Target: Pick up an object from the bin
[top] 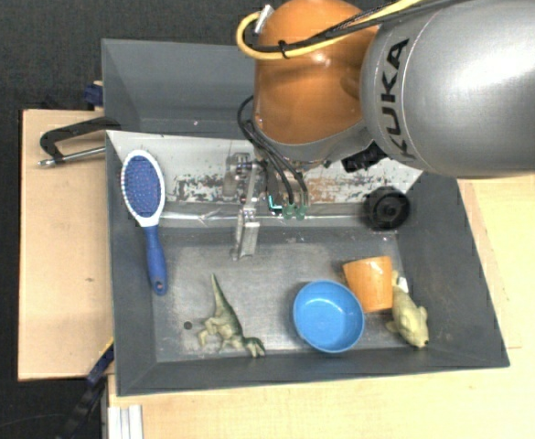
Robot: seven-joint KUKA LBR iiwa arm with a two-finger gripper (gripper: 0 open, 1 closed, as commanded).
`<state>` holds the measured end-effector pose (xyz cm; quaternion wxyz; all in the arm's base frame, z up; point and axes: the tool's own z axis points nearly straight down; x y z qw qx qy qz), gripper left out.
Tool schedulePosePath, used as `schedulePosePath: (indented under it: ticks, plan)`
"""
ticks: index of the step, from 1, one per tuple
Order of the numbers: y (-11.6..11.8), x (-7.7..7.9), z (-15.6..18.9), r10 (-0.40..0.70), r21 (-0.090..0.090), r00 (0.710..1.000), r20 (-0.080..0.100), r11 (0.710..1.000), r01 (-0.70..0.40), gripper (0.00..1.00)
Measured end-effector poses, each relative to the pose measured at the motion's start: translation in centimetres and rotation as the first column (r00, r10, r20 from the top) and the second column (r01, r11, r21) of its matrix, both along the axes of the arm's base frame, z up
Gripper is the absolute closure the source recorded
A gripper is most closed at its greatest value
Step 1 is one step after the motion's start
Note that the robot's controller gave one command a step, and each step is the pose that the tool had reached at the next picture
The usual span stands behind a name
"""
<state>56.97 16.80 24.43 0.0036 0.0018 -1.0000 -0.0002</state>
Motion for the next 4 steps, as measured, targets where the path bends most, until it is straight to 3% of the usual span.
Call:
schedulePosePath:
  ticks: [1, 2, 3, 4]
  plan:
    - [-4.5, -5.9, -8.4, 0.021, -0.003, 1.000, -0.003, 1.000, -0.021, 0.00]
    - [-13.0, -6.1, -12.9, -0.051, -0.004, 0.999, 0.003, 0.999, 0.051, 0.00]
    - [-12.6, -7.0, -15.0, 0.097, 0.001, 0.995, 0.006, 0.995, -0.097, 0.00]
    - [-12.6, -6.9, -14.9, 0.095, 0.001, 0.995, 0.011, 0.995, -0.095, 1.00]
